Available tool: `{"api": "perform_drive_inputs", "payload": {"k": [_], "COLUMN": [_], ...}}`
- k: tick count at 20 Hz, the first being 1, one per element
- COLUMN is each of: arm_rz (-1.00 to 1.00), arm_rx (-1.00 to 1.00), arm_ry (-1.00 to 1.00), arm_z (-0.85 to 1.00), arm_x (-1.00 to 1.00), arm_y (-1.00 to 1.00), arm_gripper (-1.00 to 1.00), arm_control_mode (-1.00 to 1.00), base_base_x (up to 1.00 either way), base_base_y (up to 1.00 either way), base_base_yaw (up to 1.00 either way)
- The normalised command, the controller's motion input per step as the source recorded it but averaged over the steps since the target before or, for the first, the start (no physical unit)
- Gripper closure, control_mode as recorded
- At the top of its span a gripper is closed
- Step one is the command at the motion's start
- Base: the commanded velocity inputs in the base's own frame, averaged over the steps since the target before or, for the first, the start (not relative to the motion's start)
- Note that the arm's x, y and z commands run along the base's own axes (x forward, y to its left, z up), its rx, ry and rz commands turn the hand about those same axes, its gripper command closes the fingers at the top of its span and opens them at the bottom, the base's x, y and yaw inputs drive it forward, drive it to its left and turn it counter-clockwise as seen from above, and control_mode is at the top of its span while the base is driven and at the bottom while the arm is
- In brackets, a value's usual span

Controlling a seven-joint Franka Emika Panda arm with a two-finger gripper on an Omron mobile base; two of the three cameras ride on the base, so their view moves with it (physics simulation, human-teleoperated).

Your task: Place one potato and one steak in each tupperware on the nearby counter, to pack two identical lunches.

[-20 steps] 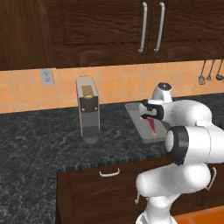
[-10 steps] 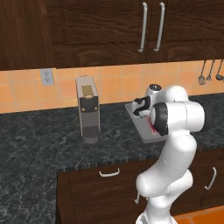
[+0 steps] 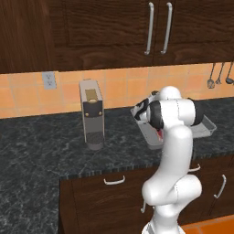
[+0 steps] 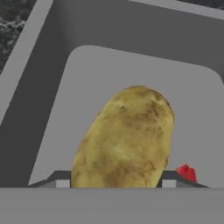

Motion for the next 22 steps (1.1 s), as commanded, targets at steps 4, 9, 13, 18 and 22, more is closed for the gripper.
{"api": "perform_drive_inputs", "payload": {"k": [4, 9, 13, 18, 22], "arm_rz": [0.00, 0.00, 0.00, -0.09, -0.13], "arm_rx": [0.03, 0.05, 0.09, 0.01, 0.00], "arm_ry": [0.00, 0.00, 0.00, 0.01, 0.02], "arm_z": [-0.04, 0.20, 0.64, 0.45, 0.32], "arm_x": [0.01, 0.06, -0.25, -0.88, -1.00], "arm_y": [-0.24, 0.00, 0.00, 0.07, 0.45], "arm_gripper": [-1.00, -1.00, -1.00, -1.00, -1.00], "arm_control_mode": [-1.00, -1.00, -1.00, -1.00, -1.00], "base_base_x": [0.00, 0.00, 0.00, 0.00, 0.00], "base_base_y": [0.00, 0.00, 0.00, 0.00, 0.00], "base_base_yaw": [0.00, 0.00, 0.00, 0.00, 0.00]}}
